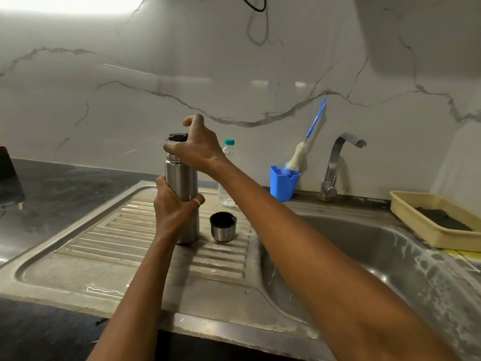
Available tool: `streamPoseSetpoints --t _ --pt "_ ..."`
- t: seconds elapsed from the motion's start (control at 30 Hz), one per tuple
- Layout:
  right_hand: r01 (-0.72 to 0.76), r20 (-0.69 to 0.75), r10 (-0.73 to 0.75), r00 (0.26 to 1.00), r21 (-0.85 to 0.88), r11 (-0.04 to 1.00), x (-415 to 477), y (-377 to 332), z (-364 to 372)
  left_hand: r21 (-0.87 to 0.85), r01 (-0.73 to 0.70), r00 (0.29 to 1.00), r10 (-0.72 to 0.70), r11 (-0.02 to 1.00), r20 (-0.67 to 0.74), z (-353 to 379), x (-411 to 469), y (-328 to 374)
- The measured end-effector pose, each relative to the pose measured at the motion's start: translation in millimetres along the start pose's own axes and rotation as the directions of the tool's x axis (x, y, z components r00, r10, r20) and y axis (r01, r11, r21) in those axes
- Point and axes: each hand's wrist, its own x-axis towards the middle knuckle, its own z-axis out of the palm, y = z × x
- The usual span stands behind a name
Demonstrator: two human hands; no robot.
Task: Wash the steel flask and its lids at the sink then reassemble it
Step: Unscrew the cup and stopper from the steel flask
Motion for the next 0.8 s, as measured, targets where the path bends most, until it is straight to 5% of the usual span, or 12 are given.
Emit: streamPoseSetpoints --t 0.27,0.43,0.63,0.8 --pt "-0.015 -0.073 0.006 0.997 -0.130 0.991 -1.0 1.5 2.1 -0.005 0.005 1.000 -0.005 1.000 0.005 -0.1 -1.0 2.4" --pt "-0.027 0.053 0.022 0.998 0.101 0.995 -4.1 -1.0 -5.9 -0.010 0.003 1.000 -0.003 1.000 0.004 -0.4 -1.3 4.5" --pt "-0.039 -0.078 0.035 0.996 -0.056 0.998 -5.0 4.1 2.7 -0.007 0.001 1.000 -0.001 1.000 0.006 -0.7 -1.7 4.1" --pt "-0.088 0.063 0.080 0.995 0.131 0.987 -4.9 -0.3 -6.6 -0.011 -0.021 1.000 0.021 1.000 0.000 -1.6 -1.4 2.8"
